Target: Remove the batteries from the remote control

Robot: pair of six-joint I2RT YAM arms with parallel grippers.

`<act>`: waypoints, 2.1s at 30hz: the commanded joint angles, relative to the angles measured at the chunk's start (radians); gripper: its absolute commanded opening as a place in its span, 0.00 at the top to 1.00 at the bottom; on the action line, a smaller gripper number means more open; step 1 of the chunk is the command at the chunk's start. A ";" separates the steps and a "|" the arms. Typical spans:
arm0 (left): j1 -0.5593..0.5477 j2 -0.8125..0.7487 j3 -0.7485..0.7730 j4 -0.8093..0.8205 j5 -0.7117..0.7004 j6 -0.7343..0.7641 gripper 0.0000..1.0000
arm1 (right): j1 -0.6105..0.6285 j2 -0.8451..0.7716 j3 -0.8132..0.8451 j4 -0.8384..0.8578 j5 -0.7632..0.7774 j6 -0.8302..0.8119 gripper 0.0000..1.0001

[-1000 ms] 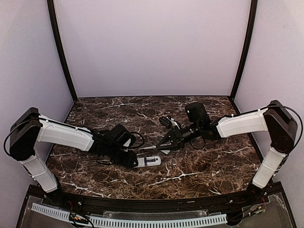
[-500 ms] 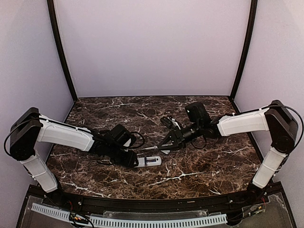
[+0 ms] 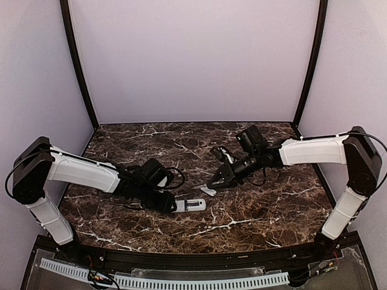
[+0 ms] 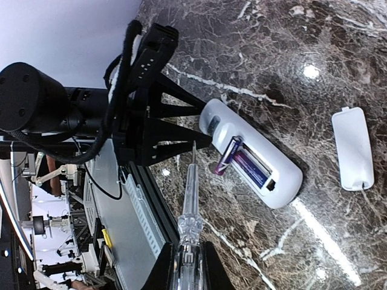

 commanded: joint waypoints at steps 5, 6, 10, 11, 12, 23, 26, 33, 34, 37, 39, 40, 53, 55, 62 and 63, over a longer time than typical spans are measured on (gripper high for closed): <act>-0.029 0.042 -0.001 0.039 0.009 0.021 0.51 | 0.050 0.014 0.090 -0.148 0.145 -0.088 1.00; -0.030 0.043 0.000 0.038 0.009 0.021 0.51 | 0.055 0.017 0.093 -0.149 0.154 -0.089 1.00; -0.030 0.048 0.007 0.035 0.009 0.023 0.51 | 0.069 0.043 0.107 -0.152 0.192 -0.085 1.00; -0.030 0.050 0.010 0.034 0.010 0.023 0.51 | 0.073 0.052 0.115 -0.155 0.200 -0.086 1.00; -0.030 0.051 0.012 0.035 0.011 0.023 0.51 | 0.077 0.062 0.119 -0.159 0.205 -0.088 1.00; -0.029 0.057 0.020 0.030 0.005 0.020 0.51 | 0.112 0.112 0.165 -0.202 0.256 -0.119 1.00; -0.030 0.056 0.019 0.030 0.002 0.018 0.51 | 0.118 0.112 0.160 -0.216 0.282 -0.127 1.00; -0.029 0.057 0.018 0.034 0.002 0.015 0.51 | 0.121 0.103 0.143 -0.213 0.338 -0.125 1.00; -0.029 0.057 0.017 0.034 0.001 0.015 0.51 | 0.121 0.104 0.142 -0.208 0.345 -0.124 1.00; -0.028 0.058 0.017 0.036 0.001 0.015 0.51 | 0.121 0.119 0.150 -0.201 0.341 -0.126 1.00; -0.029 0.059 0.016 0.037 0.000 0.015 0.51 | 0.121 0.133 0.152 -0.202 0.336 -0.129 1.00; -0.029 0.059 0.016 0.037 -0.001 0.015 0.51 | 0.122 0.138 0.153 -0.202 0.332 -0.131 1.00; -0.029 0.060 0.013 0.043 0.000 0.014 0.51 | 0.137 0.146 0.147 -0.175 0.280 -0.151 1.00; -0.030 0.060 0.013 0.043 0.001 0.014 0.51 | 0.138 0.141 0.146 -0.166 0.268 -0.153 1.00; -0.030 0.059 0.012 0.043 -0.001 0.011 0.51 | 0.148 0.123 0.147 -0.174 0.260 -0.154 1.00; -0.029 0.059 0.012 0.043 -0.001 0.011 0.51 | 0.150 0.122 0.147 -0.180 0.259 -0.154 1.00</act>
